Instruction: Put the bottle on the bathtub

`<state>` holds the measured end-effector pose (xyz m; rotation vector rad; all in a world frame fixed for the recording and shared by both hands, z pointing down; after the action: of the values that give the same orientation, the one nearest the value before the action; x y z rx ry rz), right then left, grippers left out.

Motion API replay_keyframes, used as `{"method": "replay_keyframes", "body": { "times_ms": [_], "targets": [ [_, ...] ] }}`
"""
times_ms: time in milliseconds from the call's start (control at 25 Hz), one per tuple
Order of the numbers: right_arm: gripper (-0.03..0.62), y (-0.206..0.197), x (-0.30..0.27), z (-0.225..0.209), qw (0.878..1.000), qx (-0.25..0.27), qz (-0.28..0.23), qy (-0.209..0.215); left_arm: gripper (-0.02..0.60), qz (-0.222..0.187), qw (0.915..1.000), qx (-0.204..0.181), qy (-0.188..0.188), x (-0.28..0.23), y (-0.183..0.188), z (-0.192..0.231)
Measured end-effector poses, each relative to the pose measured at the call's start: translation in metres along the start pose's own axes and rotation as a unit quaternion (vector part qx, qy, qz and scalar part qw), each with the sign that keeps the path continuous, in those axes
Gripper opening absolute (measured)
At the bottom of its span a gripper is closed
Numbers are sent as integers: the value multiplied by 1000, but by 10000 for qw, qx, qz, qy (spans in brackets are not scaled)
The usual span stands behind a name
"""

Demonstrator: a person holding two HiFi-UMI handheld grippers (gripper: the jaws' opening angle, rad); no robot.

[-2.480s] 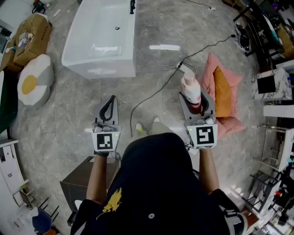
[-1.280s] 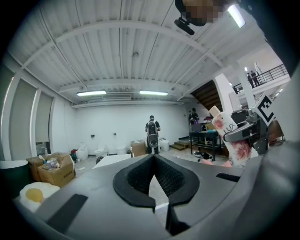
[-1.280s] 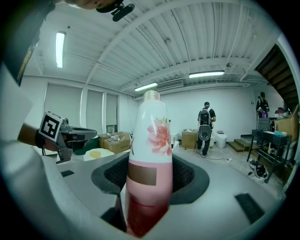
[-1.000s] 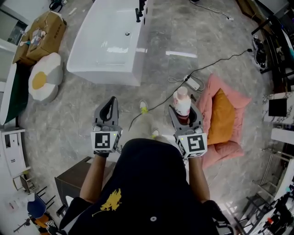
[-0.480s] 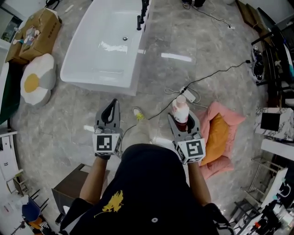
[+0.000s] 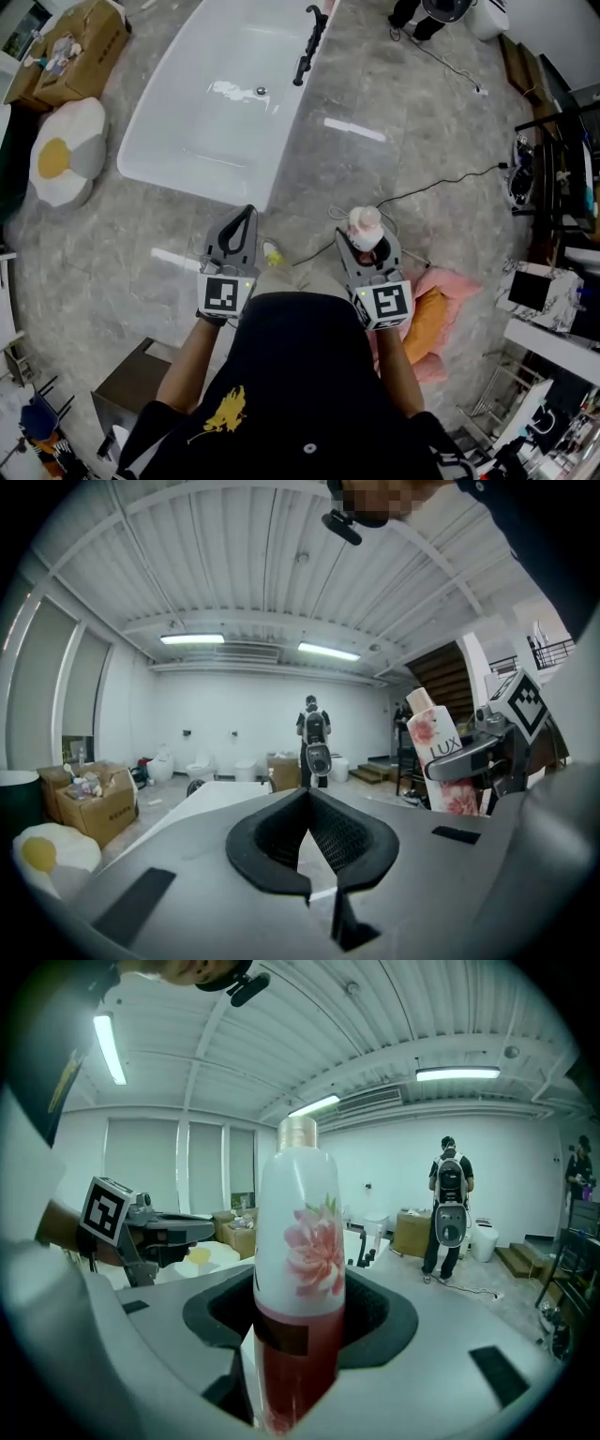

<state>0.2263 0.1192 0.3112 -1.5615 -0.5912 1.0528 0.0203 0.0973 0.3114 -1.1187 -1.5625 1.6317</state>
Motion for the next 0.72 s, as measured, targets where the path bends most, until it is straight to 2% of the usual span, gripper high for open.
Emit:
{"method": "replay_keyframes", "body": {
  "times_ms": [120,240,480,600,640,720],
  "targets": [
    [229,10,-34,-10,9996,36,-8,262,17,-24,9998,103,192,-16,4,14],
    [227,22,-81,-9,9961,275,-26,840,17,81,9980,230,589,-26,-3,39],
    [227,42,-190,-17,9752,621,-106,2123,17,125,9873,318,1553,-69,-11,91],
    [227,53,-249,-26,9491,921,-314,2994,17,163,9759,301,2154,-104,-12,117],
    [227,57,-268,-27,9355,1065,-372,3349,17,215,9690,331,2439,-113,-14,126],
    [227,61,-304,-30,9017,1319,-401,4098,17,342,9492,455,3094,-129,-18,141]
  ]
}}
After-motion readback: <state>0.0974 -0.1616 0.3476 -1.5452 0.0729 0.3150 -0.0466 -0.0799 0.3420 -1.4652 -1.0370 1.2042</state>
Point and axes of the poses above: the fingertips, and each gripper's own axes: x backward along the fingers, z to its left, y out of its top, the point moved 3 cm from there along x, backward along the fingers, and after that the axes turned 1 degree about -x, right-handed, at the moved point
